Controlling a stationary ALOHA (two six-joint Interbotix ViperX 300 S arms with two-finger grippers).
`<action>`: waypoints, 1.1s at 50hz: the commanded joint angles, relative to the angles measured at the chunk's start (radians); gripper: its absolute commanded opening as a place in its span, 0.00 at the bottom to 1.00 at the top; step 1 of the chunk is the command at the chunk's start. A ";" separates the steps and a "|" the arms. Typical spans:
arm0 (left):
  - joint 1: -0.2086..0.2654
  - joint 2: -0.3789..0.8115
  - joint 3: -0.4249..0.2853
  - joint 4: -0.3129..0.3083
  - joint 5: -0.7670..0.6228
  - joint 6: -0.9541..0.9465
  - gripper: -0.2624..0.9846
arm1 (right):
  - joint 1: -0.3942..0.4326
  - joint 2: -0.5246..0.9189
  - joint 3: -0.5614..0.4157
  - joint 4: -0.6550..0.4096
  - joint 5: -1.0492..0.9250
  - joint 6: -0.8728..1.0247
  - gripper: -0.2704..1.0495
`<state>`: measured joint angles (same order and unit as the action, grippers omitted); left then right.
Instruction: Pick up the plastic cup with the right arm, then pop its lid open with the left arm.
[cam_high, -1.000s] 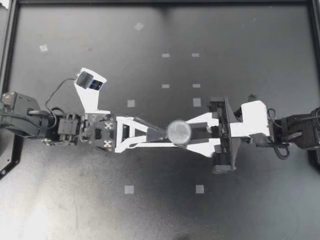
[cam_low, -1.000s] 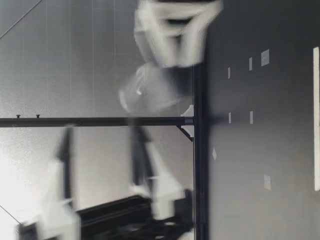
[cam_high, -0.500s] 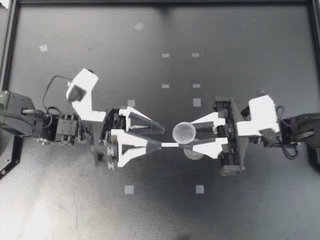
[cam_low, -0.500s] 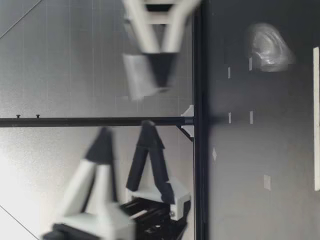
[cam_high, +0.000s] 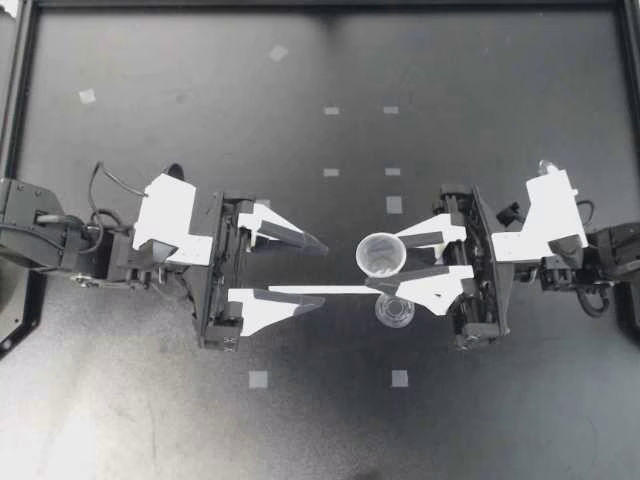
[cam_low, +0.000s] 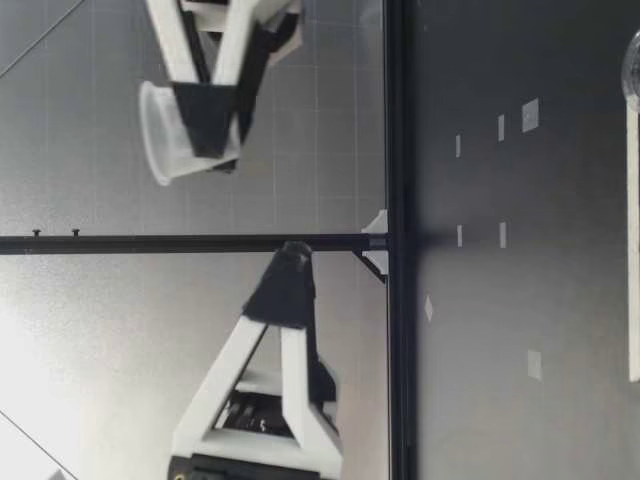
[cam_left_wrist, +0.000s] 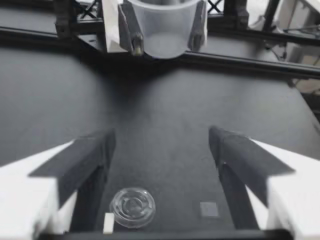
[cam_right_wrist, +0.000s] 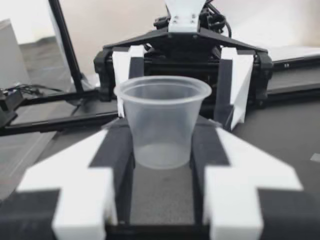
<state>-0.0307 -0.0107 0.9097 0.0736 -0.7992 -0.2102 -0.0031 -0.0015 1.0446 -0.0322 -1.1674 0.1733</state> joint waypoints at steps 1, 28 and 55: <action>0.000 -0.026 -0.012 0.000 -0.005 -0.003 0.74 | 0.003 -0.003 -0.017 -0.003 -0.011 -0.002 0.45; 0.000 -0.025 -0.018 0.000 0.002 -0.003 0.74 | 0.003 0.000 -0.014 -0.003 -0.003 -0.005 0.45; 0.000 -0.020 -0.018 0.000 0.006 -0.003 0.74 | 0.003 0.020 -0.014 -0.002 -0.002 -0.005 0.45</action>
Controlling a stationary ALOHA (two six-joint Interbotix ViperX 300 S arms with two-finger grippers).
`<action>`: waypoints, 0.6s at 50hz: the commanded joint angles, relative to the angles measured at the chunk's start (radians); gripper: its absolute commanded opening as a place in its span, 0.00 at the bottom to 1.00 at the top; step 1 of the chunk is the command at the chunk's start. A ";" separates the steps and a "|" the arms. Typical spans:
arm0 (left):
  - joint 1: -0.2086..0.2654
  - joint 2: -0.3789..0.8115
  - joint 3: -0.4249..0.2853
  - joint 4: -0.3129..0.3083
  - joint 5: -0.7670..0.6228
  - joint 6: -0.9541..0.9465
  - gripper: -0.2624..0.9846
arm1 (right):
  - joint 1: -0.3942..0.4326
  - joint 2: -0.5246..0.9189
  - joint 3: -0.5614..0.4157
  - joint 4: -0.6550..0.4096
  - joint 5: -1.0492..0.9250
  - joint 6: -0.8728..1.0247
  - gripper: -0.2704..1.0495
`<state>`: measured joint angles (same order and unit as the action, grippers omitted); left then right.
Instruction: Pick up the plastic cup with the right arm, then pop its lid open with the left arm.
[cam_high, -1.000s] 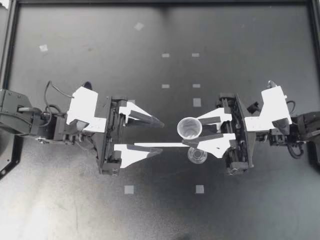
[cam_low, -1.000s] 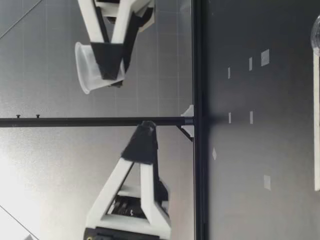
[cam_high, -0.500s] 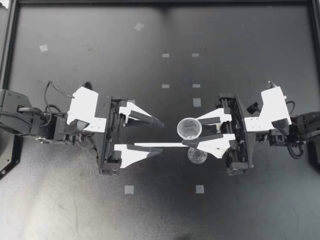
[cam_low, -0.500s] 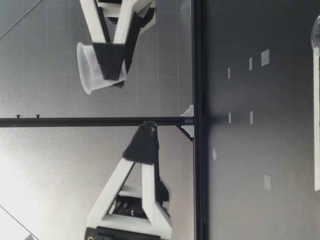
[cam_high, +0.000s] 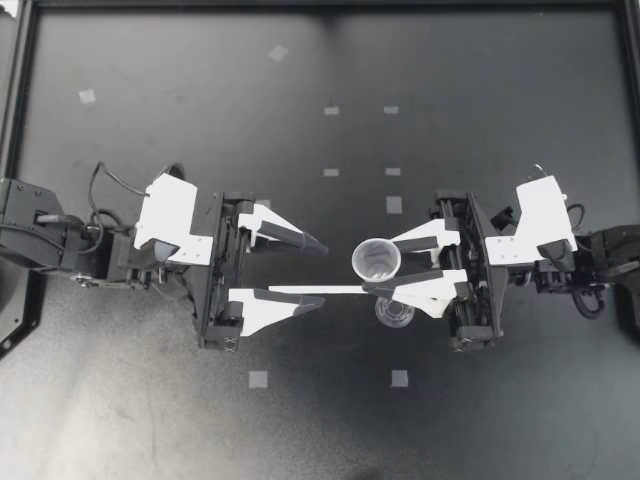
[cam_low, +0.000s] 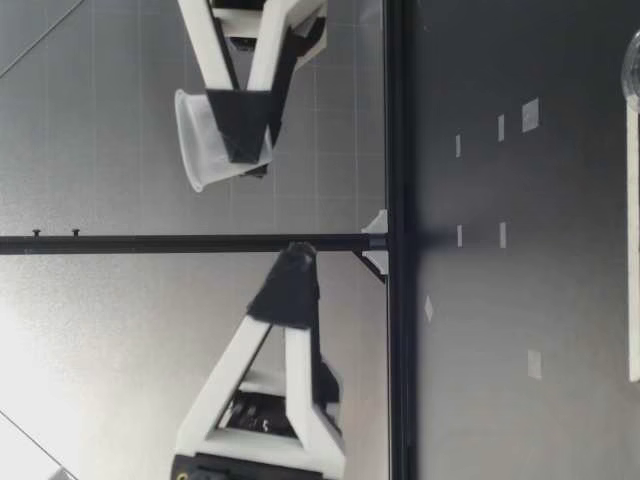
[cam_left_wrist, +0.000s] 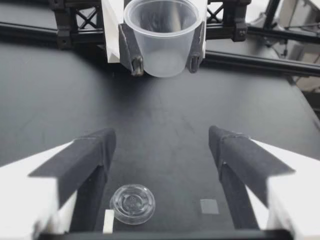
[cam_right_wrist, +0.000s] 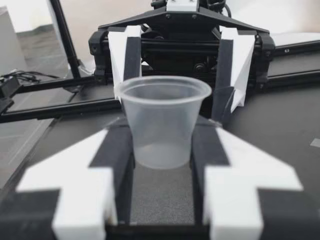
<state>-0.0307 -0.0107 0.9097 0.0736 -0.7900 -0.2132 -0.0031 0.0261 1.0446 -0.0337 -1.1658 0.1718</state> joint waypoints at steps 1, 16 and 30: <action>-0.002 -0.018 -0.018 0.000 -0.003 0.002 0.74 | 0.003 -0.009 -0.014 0.000 -0.003 -0.003 0.45; 0.000 -0.017 -0.018 -0.002 -0.003 0.009 0.74 | 0.003 -0.009 -0.014 -0.002 -0.002 -0.003 0.45; 0.000 -0.015 -0.018 0.000 -0.003 0.011 0.74 | 0.003 -0.009 -0.015 -0.002 0.014 -0.003 0.45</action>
